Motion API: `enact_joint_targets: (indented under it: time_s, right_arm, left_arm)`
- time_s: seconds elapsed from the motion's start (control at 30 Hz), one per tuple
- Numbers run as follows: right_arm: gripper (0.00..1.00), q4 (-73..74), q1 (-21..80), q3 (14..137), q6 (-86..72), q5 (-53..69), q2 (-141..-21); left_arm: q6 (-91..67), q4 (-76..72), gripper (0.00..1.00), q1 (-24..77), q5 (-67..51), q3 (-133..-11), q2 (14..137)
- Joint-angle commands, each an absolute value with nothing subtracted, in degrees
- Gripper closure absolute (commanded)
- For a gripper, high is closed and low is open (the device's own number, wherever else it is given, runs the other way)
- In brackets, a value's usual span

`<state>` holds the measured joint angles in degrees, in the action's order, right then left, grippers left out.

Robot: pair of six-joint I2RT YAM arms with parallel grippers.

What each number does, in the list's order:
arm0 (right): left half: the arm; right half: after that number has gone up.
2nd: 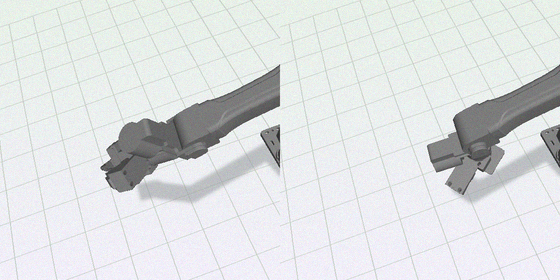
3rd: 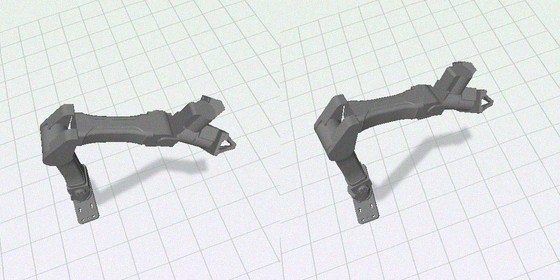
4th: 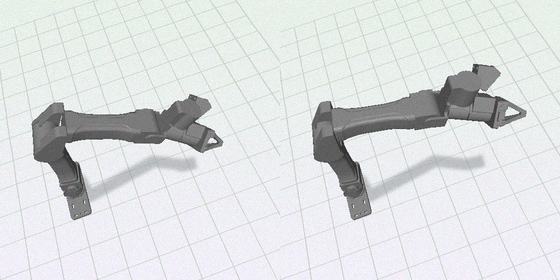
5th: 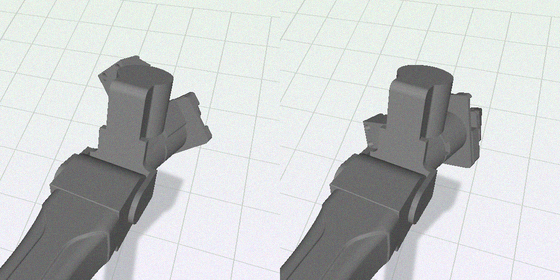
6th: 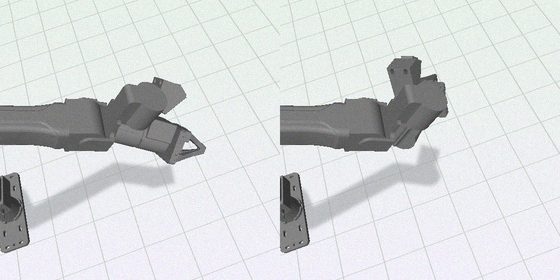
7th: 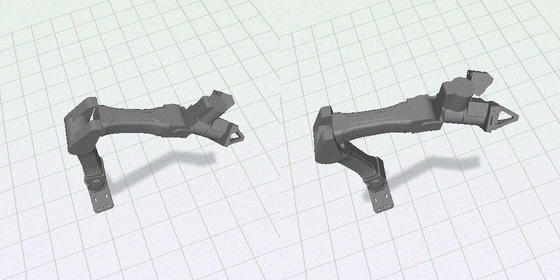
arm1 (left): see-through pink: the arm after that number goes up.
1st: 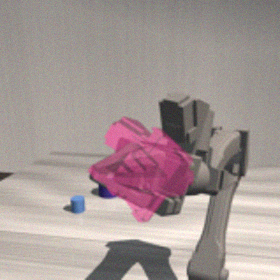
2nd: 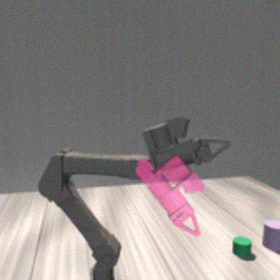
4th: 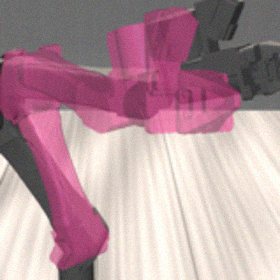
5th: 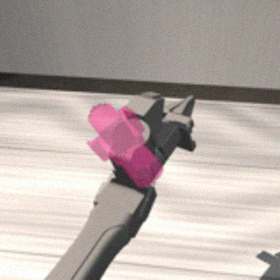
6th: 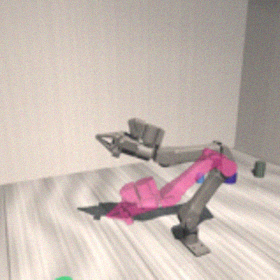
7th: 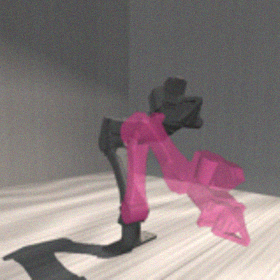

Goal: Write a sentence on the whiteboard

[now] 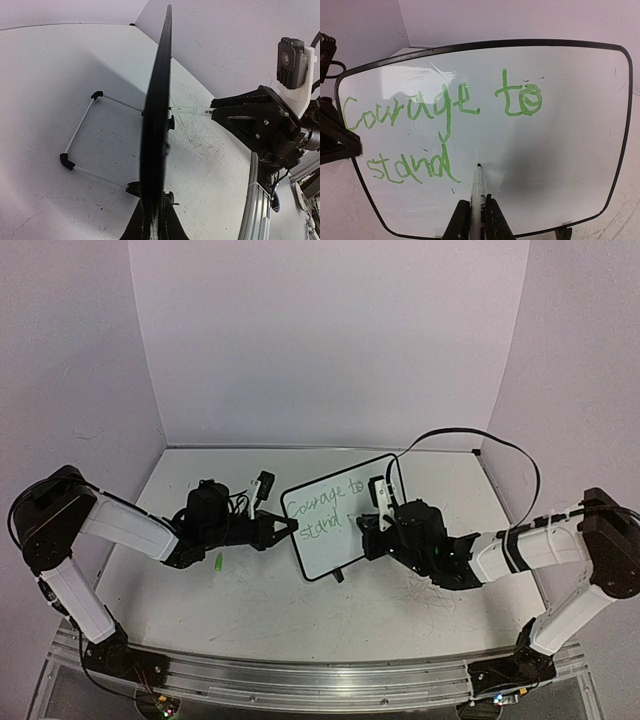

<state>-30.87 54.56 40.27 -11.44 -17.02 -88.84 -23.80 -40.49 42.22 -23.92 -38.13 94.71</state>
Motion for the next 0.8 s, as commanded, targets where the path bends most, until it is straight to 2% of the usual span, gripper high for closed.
enact_joint_targets:
  time_s: [0.0,0.77]
  right_arm:
    - [1.0,-33.08,54.75,41.85,-11.73,-18.58,-89.44]
    - [1.0,-33.56,56.58,42.36,-10.89,-17.36,-90.12]
  left_arm:
    - [-20.66,-38.11,1.0,42.12,-22.57,-37.27,93.67]
    - [-20.7,-38.09,1.0,42.11,-22.59,-37.46,93.88]
